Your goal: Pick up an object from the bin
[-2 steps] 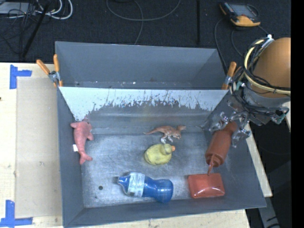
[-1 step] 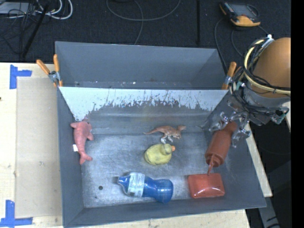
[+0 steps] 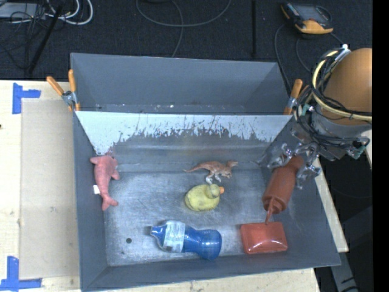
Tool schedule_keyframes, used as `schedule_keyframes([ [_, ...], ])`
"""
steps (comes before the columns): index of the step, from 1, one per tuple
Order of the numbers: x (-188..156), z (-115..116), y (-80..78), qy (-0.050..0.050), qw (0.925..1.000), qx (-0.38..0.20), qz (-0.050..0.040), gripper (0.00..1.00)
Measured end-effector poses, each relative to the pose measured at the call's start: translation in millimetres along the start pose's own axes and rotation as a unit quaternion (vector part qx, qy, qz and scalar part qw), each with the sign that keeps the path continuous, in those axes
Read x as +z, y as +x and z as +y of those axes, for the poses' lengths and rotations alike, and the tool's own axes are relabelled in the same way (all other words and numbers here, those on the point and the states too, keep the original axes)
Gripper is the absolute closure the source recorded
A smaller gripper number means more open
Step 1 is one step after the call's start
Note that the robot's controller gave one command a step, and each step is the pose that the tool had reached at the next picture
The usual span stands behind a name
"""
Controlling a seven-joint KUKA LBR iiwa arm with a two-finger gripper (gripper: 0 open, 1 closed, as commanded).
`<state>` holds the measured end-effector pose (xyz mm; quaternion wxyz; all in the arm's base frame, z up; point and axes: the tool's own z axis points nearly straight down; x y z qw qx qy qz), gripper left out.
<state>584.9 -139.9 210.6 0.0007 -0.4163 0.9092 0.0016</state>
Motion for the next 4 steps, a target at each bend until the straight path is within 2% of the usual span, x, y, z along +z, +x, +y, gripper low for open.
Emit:
schedule_keyframes([
  [4, 0.1, 0.0, 0.1, 0.000, 1.0000, 0.001, 0.0002, 1.00],
])
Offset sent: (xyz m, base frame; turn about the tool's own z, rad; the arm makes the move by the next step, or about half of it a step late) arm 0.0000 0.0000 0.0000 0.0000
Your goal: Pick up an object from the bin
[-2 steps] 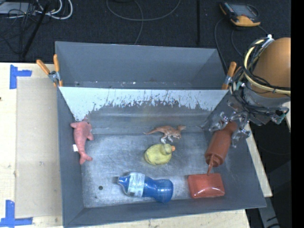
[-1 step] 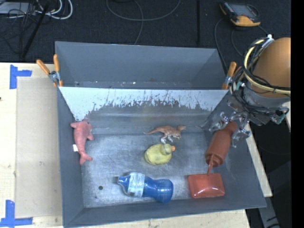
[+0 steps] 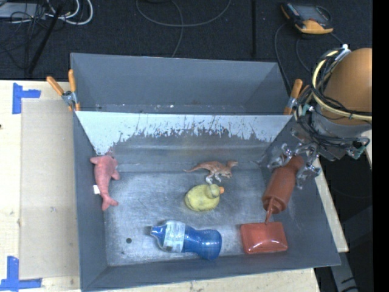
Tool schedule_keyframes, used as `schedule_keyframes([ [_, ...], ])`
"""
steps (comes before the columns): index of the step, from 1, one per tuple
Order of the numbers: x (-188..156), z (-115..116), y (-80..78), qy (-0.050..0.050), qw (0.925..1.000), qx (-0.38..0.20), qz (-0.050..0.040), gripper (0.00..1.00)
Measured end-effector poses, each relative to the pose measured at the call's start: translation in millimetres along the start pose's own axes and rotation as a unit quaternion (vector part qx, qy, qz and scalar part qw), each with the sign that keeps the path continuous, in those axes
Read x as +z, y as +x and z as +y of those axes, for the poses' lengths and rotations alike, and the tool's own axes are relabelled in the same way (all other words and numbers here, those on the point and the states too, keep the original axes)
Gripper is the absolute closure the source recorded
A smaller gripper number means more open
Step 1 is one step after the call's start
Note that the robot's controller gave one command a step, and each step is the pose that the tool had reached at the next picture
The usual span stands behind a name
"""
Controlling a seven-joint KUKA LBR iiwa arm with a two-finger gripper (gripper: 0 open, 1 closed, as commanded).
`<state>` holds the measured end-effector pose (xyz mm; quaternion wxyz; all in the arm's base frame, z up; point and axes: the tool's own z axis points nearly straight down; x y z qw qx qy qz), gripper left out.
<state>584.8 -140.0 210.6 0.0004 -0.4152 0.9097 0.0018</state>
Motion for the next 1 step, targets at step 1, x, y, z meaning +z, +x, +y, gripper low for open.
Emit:
schedule_keyframes([
  [1, 0.0, 0.0, 0.0, 0.000, 1.0000, 0.000, 0.0000, 1.00],
])
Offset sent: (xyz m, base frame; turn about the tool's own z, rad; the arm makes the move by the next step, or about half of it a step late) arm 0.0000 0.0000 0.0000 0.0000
